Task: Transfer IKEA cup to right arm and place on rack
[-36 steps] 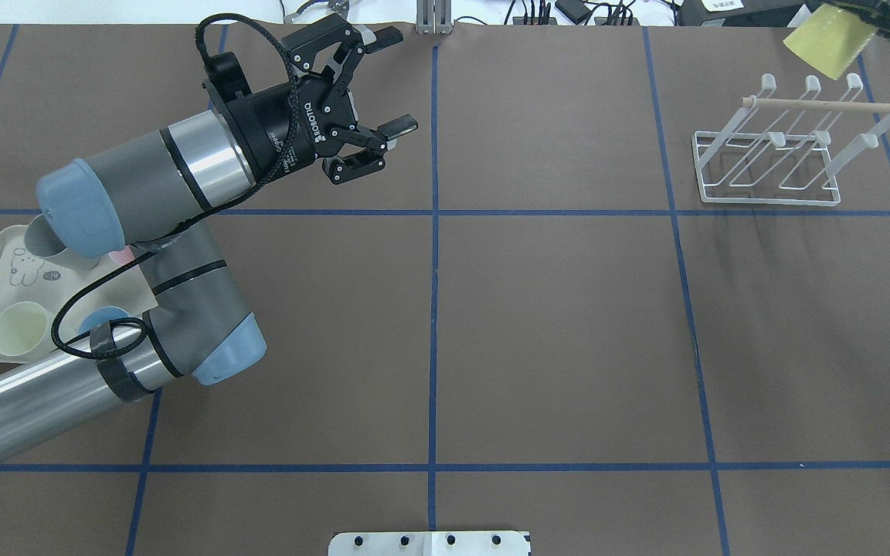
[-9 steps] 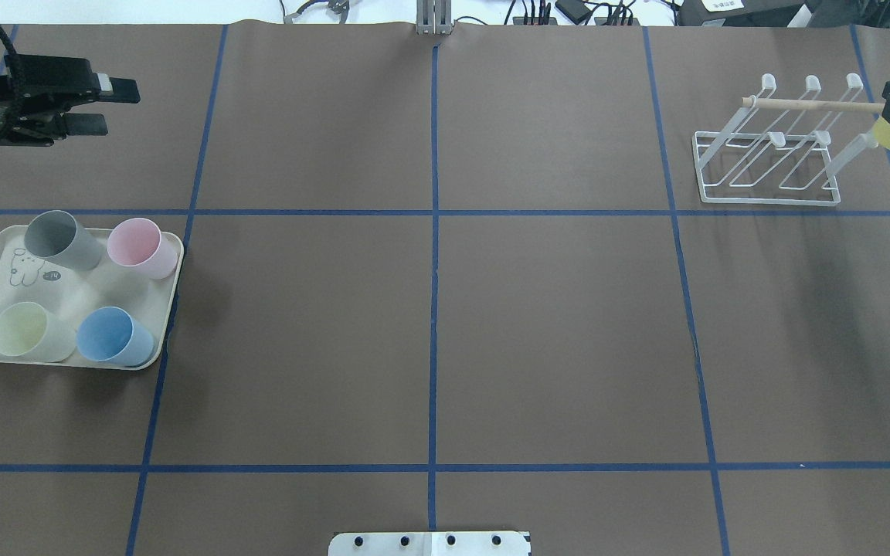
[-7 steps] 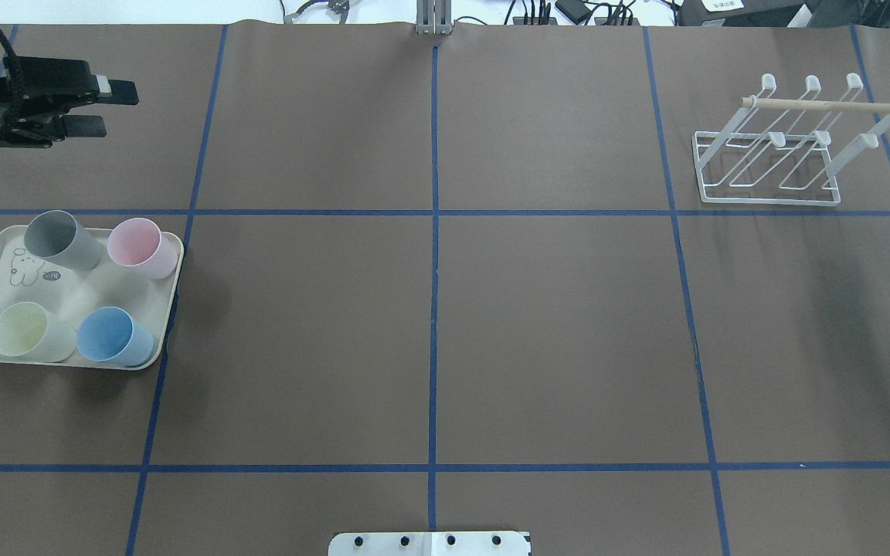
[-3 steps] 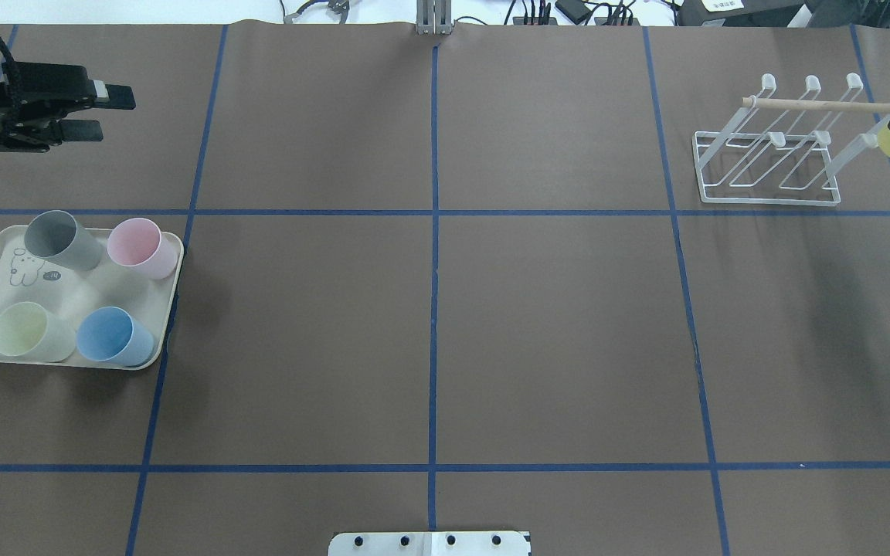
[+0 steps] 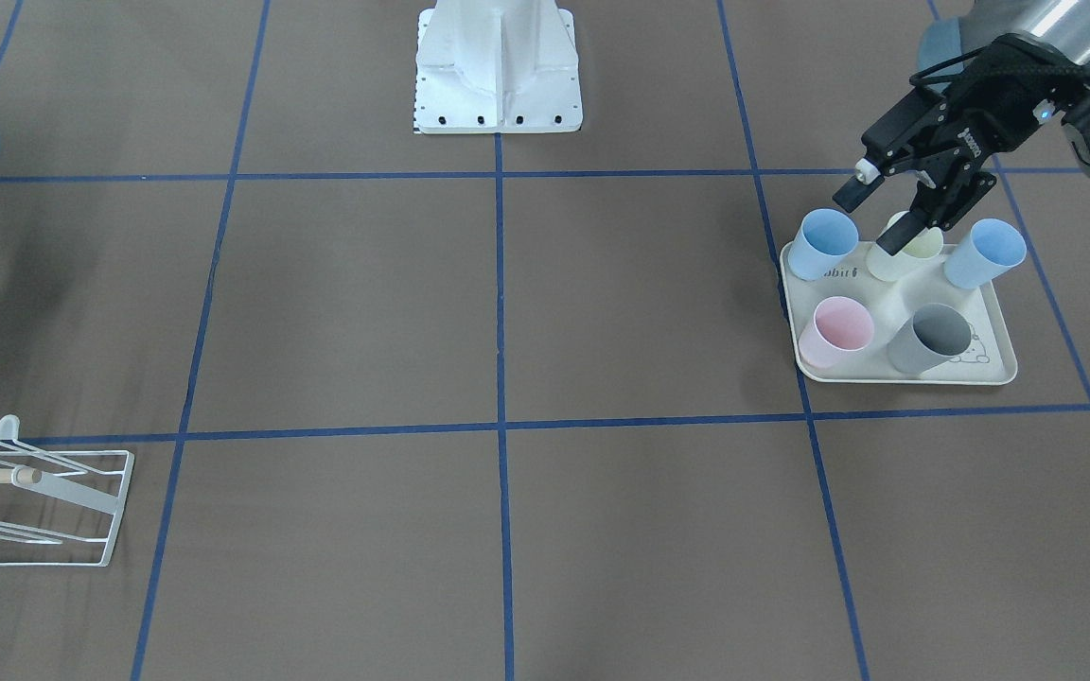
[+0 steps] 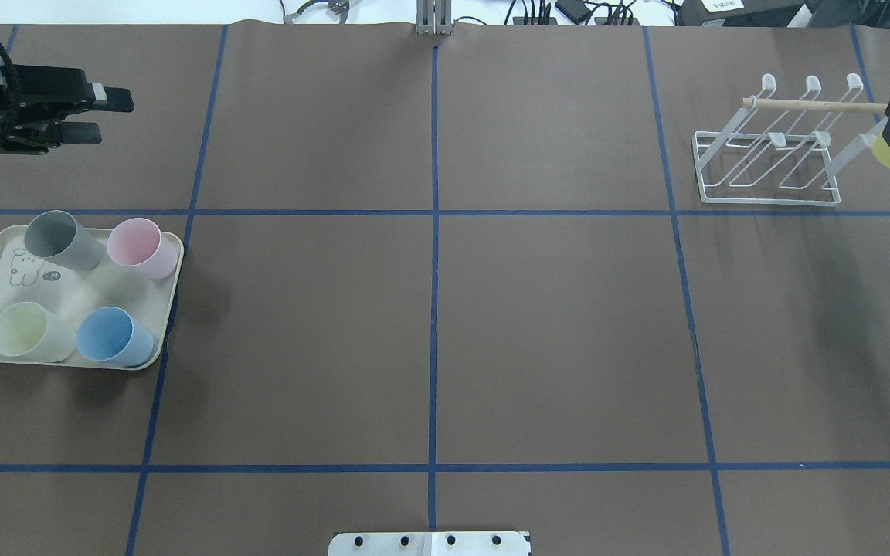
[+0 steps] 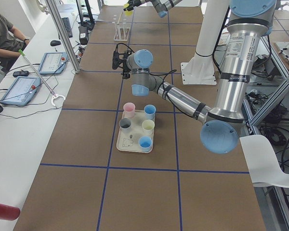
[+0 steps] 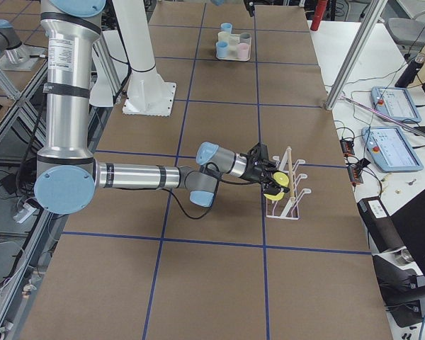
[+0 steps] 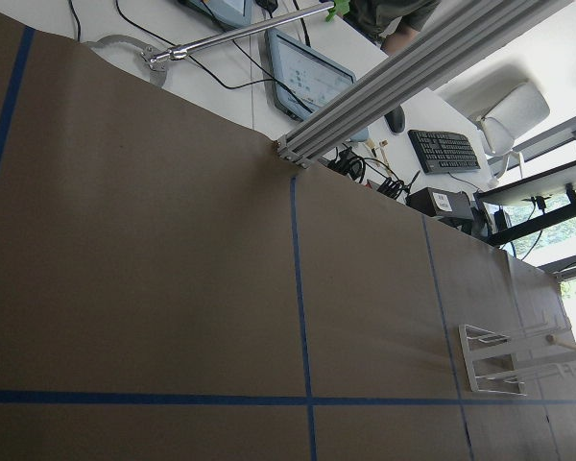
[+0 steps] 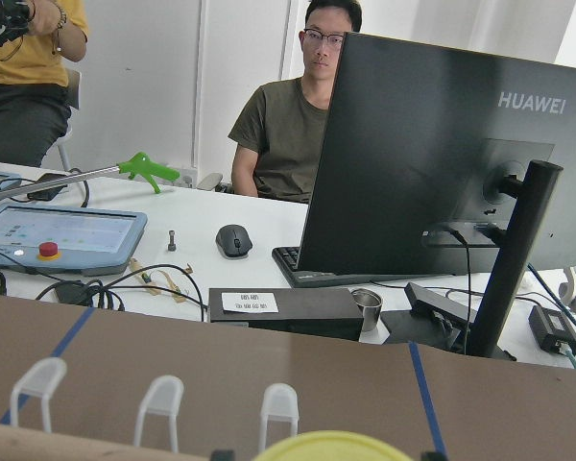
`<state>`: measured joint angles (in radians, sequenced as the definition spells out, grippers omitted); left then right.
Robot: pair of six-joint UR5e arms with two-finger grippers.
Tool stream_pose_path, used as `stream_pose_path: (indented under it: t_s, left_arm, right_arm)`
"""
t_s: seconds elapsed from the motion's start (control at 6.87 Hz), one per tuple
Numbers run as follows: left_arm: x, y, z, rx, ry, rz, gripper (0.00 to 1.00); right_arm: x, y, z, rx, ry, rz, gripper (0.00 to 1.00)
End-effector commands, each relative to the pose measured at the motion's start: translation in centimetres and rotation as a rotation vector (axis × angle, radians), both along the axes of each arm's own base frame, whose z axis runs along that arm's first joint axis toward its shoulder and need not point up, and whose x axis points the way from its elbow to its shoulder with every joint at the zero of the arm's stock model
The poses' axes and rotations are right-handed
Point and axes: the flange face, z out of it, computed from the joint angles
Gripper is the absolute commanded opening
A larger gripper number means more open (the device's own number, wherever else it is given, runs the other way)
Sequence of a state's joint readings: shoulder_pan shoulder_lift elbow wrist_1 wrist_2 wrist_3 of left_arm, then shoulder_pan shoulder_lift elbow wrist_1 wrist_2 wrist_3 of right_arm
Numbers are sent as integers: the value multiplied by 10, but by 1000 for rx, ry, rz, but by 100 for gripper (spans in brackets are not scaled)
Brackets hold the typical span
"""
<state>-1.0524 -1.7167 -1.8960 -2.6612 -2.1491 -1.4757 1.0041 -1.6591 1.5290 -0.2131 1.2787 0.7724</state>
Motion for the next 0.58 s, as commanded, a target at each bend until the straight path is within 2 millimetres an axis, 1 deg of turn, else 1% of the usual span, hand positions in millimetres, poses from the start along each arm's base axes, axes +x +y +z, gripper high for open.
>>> stream_pose_path:
  t_s: [0.0, 0.44]
  left_arm:
    - [0, 0, 1, -1, -1, 0, 100]
    - [-1, 1, 1, -3, 0, -2, 100]
  right_arm:
    - [-3, -1, -1, 10, -7, -3, 0]
    - [-3, -2, -7, 20, -13, -5, 0]
